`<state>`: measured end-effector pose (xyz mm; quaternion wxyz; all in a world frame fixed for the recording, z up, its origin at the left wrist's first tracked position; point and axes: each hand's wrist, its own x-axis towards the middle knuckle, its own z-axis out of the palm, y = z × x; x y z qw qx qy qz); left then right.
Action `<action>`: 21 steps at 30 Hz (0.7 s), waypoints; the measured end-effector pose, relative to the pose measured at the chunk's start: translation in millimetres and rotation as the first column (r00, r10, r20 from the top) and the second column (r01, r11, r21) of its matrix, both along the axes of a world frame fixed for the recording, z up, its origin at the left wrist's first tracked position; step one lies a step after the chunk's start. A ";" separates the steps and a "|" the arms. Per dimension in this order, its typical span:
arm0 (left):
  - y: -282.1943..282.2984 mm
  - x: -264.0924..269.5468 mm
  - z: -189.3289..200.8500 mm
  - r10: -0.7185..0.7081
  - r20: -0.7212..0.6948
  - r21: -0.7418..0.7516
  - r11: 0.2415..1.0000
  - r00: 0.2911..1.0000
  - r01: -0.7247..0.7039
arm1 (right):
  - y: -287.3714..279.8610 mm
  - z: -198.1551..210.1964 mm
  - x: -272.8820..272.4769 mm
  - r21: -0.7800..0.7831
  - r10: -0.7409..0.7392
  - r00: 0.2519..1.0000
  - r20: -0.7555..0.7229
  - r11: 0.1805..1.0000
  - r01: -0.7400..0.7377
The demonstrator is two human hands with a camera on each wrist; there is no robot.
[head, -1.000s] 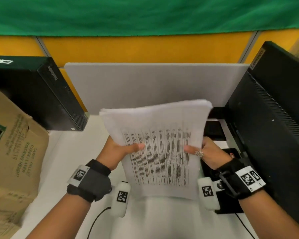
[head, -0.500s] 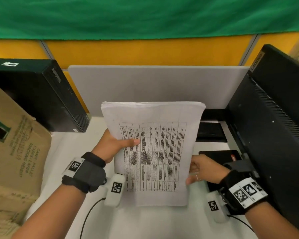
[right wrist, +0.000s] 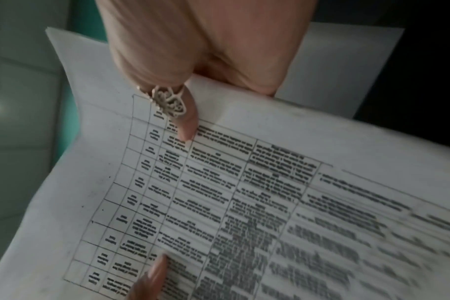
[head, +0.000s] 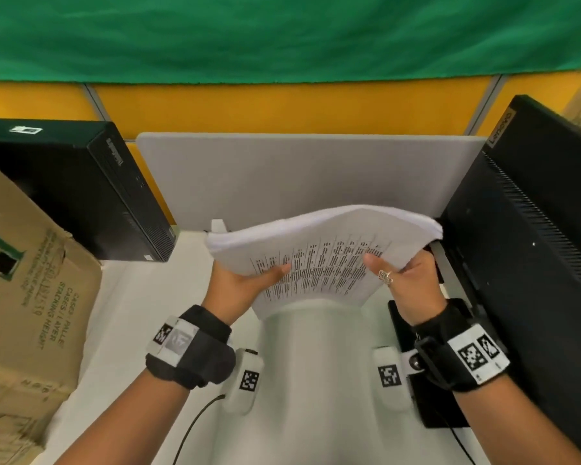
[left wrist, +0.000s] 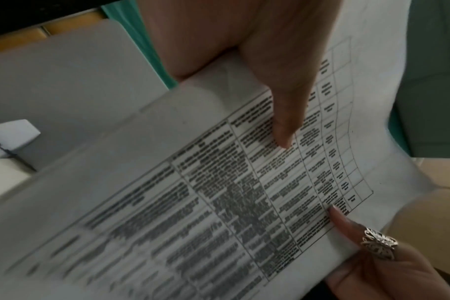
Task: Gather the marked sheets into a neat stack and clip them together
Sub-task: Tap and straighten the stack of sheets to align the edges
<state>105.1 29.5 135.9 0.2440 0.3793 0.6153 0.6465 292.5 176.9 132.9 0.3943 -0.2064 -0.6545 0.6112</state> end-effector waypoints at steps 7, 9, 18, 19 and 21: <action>0.9 -4.8 -36.5 -0.210 0.030 -0.254 0.944 0.977 0.211 | 8.3 -47.6 12.2 -0.241 0.157 0.978 0.136 0.963 -0.121; 2.2 -4.1 -41.2 -0.192 0.047 -0.274 0.941 0.980 0.197 | 10.5 -53.7 9.0 -0.270 0.161 0.957 0.242 0.958 -0.093; 2.2 -2.6 -37.4 -0.220 0.033 -0.239 0.945 0.975 0.222 | 15.3 -46.9 7.4 -0.161 0.184 0.951 0.249 0.976 -0.147; 2.1 -1.9 -39.1 -0.214 0.034 -0.248 0.944 0.976 0.216 | 14.7 -49.0 7.4 -0.150 0.176 0.951 0.253 0.979 -0.141; 1.0 -0.4 -38.5 -0.217 0.044 -0.248 0.943 0.975 0.221 | 14.0 -49.7 9.6 -0.138 0.156 0.955 0.253 0.983 -0.124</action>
